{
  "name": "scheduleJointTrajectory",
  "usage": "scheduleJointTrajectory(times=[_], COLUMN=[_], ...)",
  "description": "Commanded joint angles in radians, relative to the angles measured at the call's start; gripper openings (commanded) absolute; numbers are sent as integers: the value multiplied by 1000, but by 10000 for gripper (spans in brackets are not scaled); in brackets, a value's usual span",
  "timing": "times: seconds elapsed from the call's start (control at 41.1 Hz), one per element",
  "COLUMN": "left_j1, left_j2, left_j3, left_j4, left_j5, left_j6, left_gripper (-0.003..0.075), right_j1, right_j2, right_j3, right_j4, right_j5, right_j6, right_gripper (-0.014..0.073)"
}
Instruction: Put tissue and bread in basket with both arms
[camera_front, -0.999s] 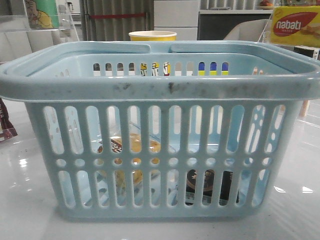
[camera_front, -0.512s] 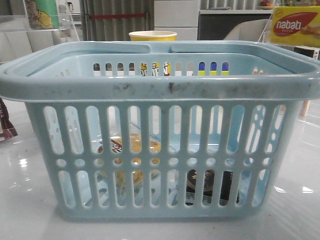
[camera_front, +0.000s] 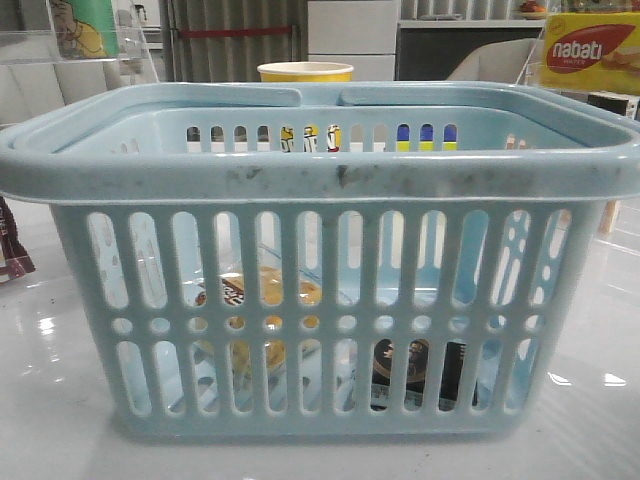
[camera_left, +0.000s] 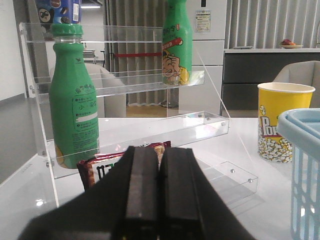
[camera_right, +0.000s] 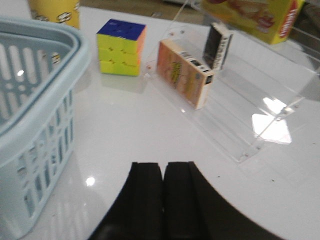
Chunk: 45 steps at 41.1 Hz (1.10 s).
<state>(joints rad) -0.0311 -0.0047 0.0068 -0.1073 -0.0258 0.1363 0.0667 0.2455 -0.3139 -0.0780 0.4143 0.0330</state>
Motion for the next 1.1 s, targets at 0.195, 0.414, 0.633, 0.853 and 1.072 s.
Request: scheduleJointTrajectory(times=[0.195, 0.414, 0.633, 0.853, 1.072], left_j1=[-7, -7, -7, -7, -7], left_j2=[-17, -17, -17, -17, -17], left_j3=[5, 5, 5, 5, 5], left_j4=[0, 0, 0, 0, 0], left_j5=[-85, -85, -85, -85, -85], left_j6=[1, 1, 1, 1, 1], left_gripper=[93, 93, 93, 93, 93], right_j1=[-114, -115, -115, -115, -115], right_j2=[-252, -276, -276, -276, -276], right_j3=[302, 337, 337, 337, 337], right_j4=[69, 118, 135, 135, 135], right_j5=[-377, -392, -441, -443, -443], right_j6=[-10, -10, -10, -10, -10], right_gripper=[48, 48, 48, 48, 48])
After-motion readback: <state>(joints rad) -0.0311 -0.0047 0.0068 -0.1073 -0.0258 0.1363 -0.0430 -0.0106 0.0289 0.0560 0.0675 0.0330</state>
